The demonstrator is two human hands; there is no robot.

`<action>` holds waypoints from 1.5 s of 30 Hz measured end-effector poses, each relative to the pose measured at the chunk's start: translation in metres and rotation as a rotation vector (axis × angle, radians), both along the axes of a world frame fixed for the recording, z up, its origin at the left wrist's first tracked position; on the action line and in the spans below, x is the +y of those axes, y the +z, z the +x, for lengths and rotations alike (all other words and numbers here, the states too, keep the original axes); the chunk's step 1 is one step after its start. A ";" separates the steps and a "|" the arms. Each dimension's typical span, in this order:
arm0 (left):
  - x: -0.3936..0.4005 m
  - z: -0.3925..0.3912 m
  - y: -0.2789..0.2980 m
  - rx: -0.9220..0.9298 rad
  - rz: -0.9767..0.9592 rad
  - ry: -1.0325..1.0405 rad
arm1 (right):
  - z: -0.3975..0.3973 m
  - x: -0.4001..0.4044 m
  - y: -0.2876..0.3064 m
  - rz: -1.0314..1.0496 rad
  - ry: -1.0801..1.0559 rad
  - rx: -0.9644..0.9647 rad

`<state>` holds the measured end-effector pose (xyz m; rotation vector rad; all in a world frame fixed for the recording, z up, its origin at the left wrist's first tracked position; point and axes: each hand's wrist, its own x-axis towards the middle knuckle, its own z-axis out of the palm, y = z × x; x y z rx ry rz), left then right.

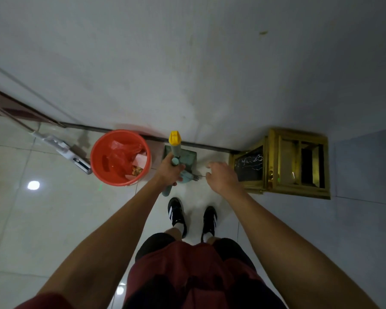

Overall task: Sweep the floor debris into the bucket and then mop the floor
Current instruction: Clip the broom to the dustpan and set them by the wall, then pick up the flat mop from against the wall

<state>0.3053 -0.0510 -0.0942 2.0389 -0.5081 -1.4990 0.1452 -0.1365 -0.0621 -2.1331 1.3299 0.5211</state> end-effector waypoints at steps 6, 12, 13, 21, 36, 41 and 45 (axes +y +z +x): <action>-0.003 -0.006 0.004 -0.163 0.032 0.016 | -0.016 -0.009 -0.007 0.024 0.061 0.010; 0.021 -0.007 -0.012 -0.374 0.038 0.016 | -0.031 -0.008 -0.011 0.044 0.174 0.000; 0.025 -0.012 -0.001 -0.403 0.044 0.007 | -0.033 -0.007 -0.011 0.045 0.196 0.001; 0.097 -0.036 0.061 -0.686 0.159 -0.036 | -0.038 0.035 -0.030 0.162 0.436 0.037; 0.330 0.024 0.048 -0.631 0.365 0.134 | 0.099 0.229 -0.032 0.283 0.943 0.094; 0.420 0.075 0.042 -0.611 0.382 0.254 | 0.184 0.292 -0.028 0.210 1.036 0.106; 0.471 0.115 0.043 -0.600 0.390 0.293 | 0.245 0.329 -0.017 0.188 1.065 0.070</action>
